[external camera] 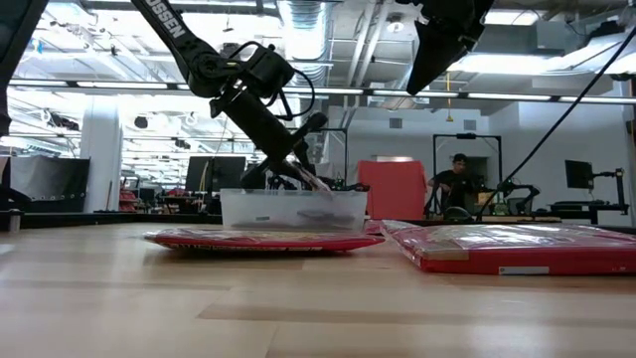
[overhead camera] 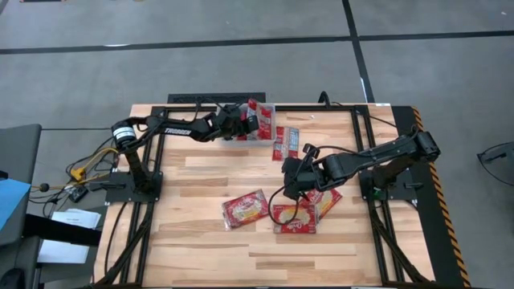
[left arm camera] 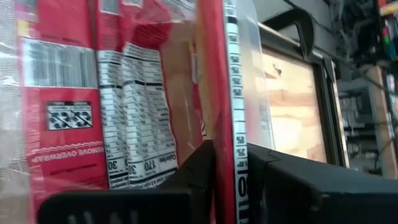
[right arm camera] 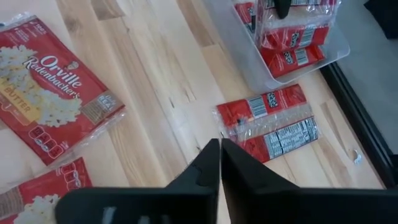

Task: Sort popcorn bags into baskets
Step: Put the red popcorn bag into the transparent bin

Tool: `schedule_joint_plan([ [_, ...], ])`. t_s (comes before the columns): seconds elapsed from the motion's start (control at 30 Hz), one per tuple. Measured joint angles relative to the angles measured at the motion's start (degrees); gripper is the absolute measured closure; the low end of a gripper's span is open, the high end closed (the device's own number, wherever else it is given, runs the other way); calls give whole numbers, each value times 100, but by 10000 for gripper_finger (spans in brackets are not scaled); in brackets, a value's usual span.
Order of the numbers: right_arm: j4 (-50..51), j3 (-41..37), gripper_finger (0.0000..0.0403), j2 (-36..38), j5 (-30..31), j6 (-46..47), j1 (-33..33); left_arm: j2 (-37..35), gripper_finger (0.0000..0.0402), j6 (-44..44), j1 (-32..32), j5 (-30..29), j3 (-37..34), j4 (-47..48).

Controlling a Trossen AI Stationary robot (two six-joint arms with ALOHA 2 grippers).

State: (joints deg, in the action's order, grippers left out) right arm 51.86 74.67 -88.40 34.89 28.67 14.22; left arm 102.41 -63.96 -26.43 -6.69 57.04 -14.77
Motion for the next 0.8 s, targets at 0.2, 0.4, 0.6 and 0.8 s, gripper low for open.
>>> schedule_joint_plan([
  [0.2,-14,0,352,0,-2,-1,-89,0,287,339,17,284,0,-30],
  [0.4,-83,0,353,0,0,-12,-98,0,187,610,-97,723,54,-307],
  [0.6,-98,0,352,0,-2,-17,-96,-2,137,748,-348,1349,369,59],
  [0.8,-101,0,351,0,-4,-15,-96,-2,132,1205,-442,1507,814,1348],
])
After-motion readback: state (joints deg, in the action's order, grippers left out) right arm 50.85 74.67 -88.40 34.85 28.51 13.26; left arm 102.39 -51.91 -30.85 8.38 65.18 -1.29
